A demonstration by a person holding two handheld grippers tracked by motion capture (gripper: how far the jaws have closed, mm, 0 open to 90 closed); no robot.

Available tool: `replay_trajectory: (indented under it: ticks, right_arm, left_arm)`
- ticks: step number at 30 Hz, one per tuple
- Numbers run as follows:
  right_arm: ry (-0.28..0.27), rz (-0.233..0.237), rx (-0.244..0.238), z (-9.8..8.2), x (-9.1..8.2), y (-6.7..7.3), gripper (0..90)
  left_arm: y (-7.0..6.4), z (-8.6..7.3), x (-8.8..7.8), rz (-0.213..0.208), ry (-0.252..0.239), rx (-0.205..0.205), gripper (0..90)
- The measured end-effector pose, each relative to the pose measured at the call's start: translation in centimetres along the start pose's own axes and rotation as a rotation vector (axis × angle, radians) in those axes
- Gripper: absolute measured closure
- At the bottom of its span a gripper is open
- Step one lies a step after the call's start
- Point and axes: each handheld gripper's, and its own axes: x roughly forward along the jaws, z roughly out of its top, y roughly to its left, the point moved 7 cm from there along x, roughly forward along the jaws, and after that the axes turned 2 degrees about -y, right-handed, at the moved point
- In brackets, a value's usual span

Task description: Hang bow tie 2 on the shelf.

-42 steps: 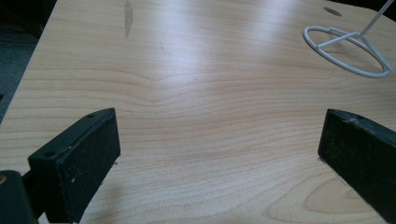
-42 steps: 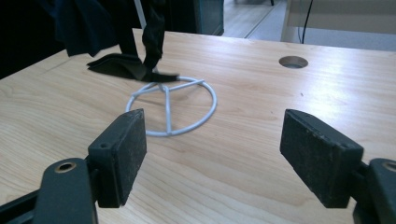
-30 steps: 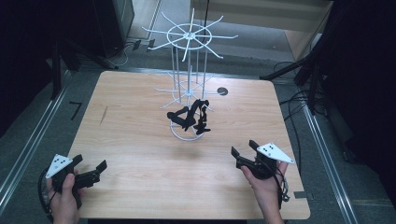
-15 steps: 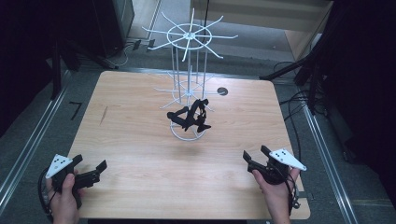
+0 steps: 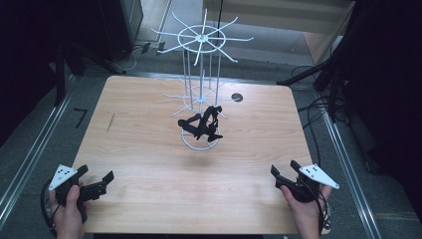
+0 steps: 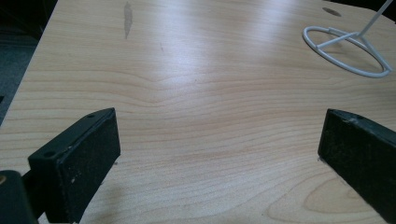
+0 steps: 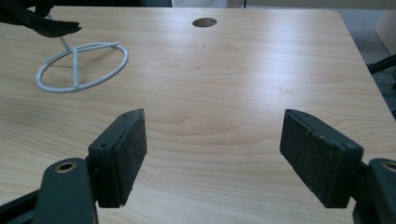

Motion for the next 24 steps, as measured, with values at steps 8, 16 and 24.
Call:
replay_trajectory:
  ticks: [8,16,24]
  right_arm:
    - [0.014,-0.018,0.009,-0.8,-0.8,-1.4,22.2]
    - [0.026,-0.038,0.022,-1.6,-1.5,-2.8,20.3]
    - [0.023,-0.038,0.037,-2.1,-2.3,-4.1,18.7]
  left_arm:
    - [0.0,0.0,0.0,-0.001,0.0,0.001,0.0]
    - [0.0,0.0,0.0,0.0,-0.001,-0.001,0.0]
    - [0.0,0.0,0.0,0.002,0.004,0.009,0.0]
